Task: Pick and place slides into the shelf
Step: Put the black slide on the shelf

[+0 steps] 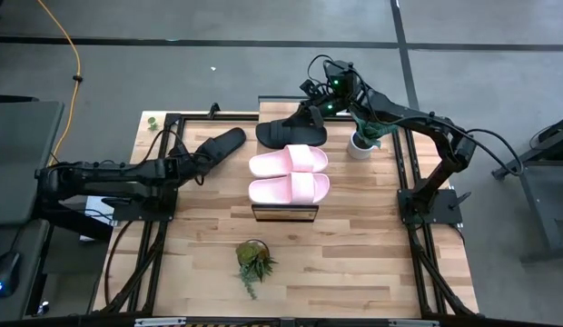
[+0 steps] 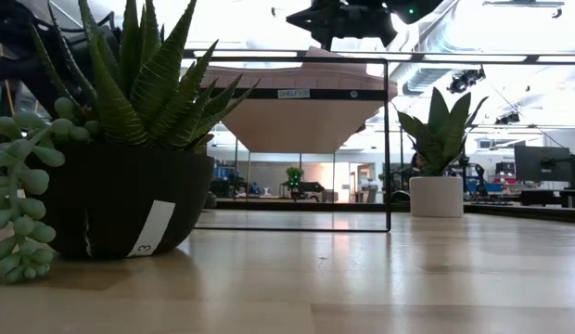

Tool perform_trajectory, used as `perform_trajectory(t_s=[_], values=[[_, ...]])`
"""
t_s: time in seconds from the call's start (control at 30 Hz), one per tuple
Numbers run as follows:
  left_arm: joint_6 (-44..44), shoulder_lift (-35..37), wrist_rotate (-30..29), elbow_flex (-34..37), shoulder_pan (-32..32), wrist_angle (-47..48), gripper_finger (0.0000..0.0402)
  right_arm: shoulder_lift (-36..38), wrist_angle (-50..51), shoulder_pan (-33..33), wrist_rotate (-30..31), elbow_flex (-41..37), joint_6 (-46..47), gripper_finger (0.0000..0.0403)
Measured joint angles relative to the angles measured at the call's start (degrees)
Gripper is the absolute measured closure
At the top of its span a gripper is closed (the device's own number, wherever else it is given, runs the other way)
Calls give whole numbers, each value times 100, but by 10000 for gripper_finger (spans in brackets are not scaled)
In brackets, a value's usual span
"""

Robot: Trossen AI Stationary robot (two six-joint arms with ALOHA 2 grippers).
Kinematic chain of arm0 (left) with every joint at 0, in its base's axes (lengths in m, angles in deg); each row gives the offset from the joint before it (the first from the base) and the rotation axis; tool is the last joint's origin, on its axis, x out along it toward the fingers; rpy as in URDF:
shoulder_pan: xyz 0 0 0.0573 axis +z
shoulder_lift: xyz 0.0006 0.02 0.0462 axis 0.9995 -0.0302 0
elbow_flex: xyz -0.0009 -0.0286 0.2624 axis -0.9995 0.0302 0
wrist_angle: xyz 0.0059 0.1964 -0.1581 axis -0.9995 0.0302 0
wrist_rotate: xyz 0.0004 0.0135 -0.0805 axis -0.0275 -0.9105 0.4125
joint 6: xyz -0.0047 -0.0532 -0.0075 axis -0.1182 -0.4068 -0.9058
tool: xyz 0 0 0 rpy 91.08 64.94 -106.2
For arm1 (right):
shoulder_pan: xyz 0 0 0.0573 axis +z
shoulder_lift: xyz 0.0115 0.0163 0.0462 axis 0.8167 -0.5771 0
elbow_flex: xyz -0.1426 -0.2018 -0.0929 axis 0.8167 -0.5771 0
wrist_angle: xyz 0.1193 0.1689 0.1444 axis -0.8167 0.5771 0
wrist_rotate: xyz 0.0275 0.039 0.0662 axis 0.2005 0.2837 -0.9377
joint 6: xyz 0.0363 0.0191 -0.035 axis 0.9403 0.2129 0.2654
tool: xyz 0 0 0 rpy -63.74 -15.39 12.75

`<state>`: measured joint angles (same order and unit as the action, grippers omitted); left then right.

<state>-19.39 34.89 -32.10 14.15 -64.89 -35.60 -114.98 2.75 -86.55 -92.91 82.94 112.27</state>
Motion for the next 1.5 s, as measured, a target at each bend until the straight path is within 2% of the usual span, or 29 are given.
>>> perform_trajectory(t_s=[0.6, 0.87, 1.5], values=[[96, -352, -9, 6, 23, -200, 275, 0, 2, 36, 4, 0, 0, 402], [97, -341, 110, 703, 23, -1590, 275, 0, 49, 137, 1, 1, -2, 402], [1102, -214, -189, 726, 23, -1885, 275, 0, 90, 184, 68, 2, 72, 402]])
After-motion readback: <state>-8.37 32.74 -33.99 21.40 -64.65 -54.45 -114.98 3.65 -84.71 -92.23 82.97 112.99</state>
